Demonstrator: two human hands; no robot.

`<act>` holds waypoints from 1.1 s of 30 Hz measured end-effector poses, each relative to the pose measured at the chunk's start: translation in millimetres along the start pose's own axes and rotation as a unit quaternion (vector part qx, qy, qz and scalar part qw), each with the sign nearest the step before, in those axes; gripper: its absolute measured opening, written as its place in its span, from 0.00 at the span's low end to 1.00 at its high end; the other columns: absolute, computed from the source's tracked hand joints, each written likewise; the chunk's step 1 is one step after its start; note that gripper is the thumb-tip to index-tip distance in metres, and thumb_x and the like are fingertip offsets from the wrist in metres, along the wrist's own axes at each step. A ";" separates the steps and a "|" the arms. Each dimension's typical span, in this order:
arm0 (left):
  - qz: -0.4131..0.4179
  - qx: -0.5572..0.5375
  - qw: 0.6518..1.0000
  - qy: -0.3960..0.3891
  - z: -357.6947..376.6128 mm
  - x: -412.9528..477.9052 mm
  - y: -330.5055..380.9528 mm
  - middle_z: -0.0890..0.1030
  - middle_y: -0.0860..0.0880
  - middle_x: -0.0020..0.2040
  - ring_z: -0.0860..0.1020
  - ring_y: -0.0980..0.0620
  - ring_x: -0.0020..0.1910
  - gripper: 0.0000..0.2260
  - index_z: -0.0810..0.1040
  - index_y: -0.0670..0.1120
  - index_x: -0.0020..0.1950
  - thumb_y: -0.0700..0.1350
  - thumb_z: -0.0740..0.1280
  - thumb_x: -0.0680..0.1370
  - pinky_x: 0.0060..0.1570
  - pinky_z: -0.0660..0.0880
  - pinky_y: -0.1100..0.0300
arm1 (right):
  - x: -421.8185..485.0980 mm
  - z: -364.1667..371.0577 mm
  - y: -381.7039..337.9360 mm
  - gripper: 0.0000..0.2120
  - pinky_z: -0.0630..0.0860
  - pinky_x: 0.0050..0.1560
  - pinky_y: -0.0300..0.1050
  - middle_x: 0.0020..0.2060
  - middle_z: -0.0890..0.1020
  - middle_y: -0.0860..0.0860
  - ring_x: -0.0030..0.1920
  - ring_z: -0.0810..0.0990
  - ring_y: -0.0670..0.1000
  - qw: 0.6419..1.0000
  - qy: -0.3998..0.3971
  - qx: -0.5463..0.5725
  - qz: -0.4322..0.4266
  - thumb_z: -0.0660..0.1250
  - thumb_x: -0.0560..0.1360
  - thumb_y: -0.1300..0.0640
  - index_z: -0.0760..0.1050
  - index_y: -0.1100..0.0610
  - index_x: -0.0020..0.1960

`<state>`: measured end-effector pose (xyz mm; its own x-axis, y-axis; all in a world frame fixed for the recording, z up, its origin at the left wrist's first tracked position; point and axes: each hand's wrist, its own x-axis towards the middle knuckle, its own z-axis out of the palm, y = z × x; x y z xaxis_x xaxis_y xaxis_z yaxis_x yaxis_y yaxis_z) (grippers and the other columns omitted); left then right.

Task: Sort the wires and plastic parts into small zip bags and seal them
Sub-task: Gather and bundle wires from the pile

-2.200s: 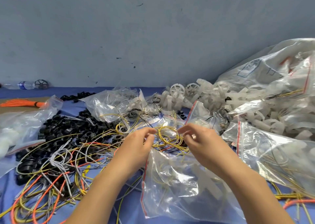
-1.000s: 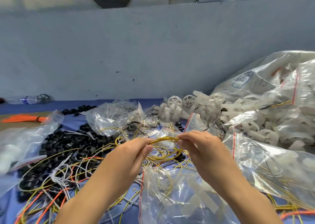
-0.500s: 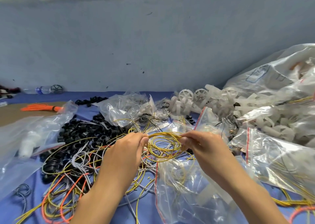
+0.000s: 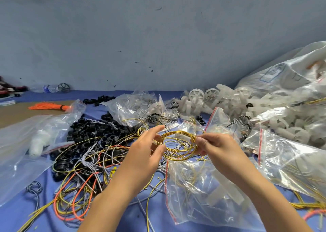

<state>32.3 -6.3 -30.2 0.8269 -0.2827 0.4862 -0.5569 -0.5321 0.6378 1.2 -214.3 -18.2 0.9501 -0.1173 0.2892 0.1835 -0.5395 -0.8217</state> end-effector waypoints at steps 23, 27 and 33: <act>-0.258 -0.362 0.887 0.127 -2.7 7.0 5.6 0.85 0.44 0.45 0.83 0.53 0.37 0.06 0.75 0.43 0.51 0.44 0.62 0.82 0.40 0.81 0.57 | -10.4 -1.1 -26.2 0.07 0.78 0.47 0.40 0.38 0.86 0.41 0.43 0.83 0.40 0.995 0.050 0.083 -0.025 0.68 0.78 0.53 0.85 0.51 0.46; -0.244 -0.616 0.749 -0.027 6.6 4.3 33.3 0.82 0.40 0.57 0.82 0.45 0.55 0.13 0.74 0.41 0.59 0.47 0.63 0.79 0.55 0.80 0.50 | -17.0 25.6 -43.5 0.06 0.73 0.52 0.36 0.49 0.82 0.43 0.51 0.79 0.39 0.994 -0.005 0.048 -0.094 0.70 0.77 0.52 0.85 0.49 0.48; -0.234 -0.575 0.782 -0.061 4.6 -2.3 37.9 0.83 0.42 0.55 0.82 0.49 0.41 0.09 0.75 0.46 0.50 0.46 0.58 0.83 0.39 0.80 0.56 | -18.6 34.8 -44.2 0.06 0.69 0.59 0.39 0.59 0.75 0.44 0.62 0.72 0.41 0.997 0.015 0.024 -0.074 0.73 0.73 0.50 0.80 0.43 0.39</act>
<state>9.6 -29.4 -9.9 0.9236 -0.3826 0.0229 0.1642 0.4490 0.8783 -15.8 -159.3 -4.4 0.9040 -0.0643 0.4226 0.3337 -0.5118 -0.7917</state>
